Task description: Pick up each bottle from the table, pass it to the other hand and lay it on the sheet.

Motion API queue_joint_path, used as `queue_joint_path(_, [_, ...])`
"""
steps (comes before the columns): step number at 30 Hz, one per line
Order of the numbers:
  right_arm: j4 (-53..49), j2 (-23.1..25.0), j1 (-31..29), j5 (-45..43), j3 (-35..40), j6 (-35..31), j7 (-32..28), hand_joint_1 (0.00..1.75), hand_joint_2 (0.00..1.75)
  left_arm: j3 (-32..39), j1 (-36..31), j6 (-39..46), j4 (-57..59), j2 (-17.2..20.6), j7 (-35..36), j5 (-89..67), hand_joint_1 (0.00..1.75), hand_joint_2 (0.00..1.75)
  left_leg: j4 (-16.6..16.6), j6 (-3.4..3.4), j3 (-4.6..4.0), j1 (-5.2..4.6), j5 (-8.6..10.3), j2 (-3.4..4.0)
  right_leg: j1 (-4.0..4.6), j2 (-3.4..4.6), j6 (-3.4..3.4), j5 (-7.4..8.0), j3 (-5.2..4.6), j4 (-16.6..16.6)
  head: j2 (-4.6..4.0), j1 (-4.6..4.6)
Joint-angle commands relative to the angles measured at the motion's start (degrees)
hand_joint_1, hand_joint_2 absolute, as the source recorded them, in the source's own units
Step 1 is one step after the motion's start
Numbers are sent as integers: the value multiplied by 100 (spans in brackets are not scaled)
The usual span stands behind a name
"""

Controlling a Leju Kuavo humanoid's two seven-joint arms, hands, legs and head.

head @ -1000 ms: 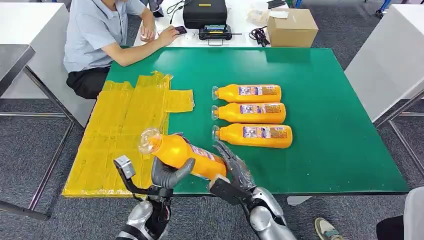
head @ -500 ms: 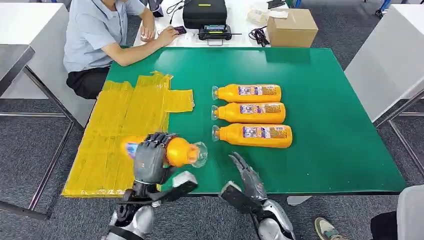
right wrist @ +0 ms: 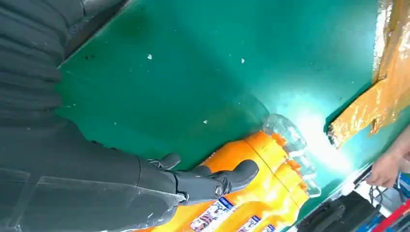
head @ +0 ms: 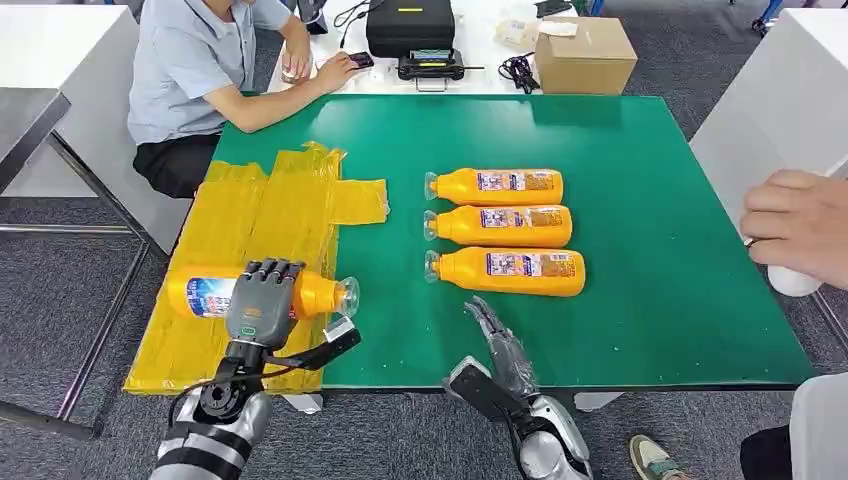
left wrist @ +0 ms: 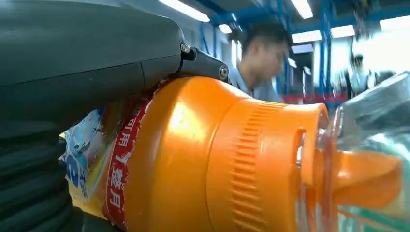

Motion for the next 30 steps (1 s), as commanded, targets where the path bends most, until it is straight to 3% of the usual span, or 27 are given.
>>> queue_joint_path(1, [407,33,-202,-50,-143,24,-41,0,175,168,-756,-345,1745,272,-349,436,175,175,-4,-9,15,5,-3,6,5,2,-11,-1,14,-4,0,0])
queue_joint_path(6, [576,83,-272,-83,-232,34,-115,0,175,337,-1012,-660,2423,220,-616,812,175,175,-3,-23,47,18,-16,13,20,7,-29,-11,48,-8,0,0])
queue_joint_path(11, [593,121,-273,-101,-264,39,-141,0,175,397,-1056,-731,2527,139,-758,992,175,175,-3,-9,18,6,-3,2,6,1,-11,0,21,-5,0,0])
queue_joint_path(14, [593,121,-273,-101,-264,39,-141,0,175,397,-1056,-731,2527,139,-758,992,175,175,-2,-20,45,15,-10,13,16,8,-24,-4,45,-8,0,0])
queue_joint_path(15, [578,128,-265,-101,-267,44,-141,0,175,389,-1063,-794,2531,122,-770,1008,166,175,-3,-10,29,7,-2,0,7,-1,-12,0,31,-5,0,2])
queue_joint_path(16, [582,132,-272,-103,-282,57,-142,0,175,312,-1080,-910,2547,138,-636,891,59,175,-3,-16,40,12,-5,8,13,5,-20,-1,41,-7,0,0])
queue_joint_path(17, [601,135,-287,-101,-290,69,-147,0,175,255,-1121,-1065,2623,149,-517,792,17,175,-2,-13,40,9,-4,8,10,7,-15,0,41,-6,0,0])
queue_joint_path(18, [614,137,-301,-101,-299,77,-150,0,175,229,-1145,-1200,2693,151,-460,754,0,175,-4,-8,40,3,-1,3,3,2,-10,0,39,-4,0,0])
queue_joint_path(30, [708,194,-397,-123,-467,133,-177,0,175,402,-1429,-2085,3290,168,134,714,0,175,-9,-11,100,3,5,2,3,4,-13,3,101,-7,0,0])
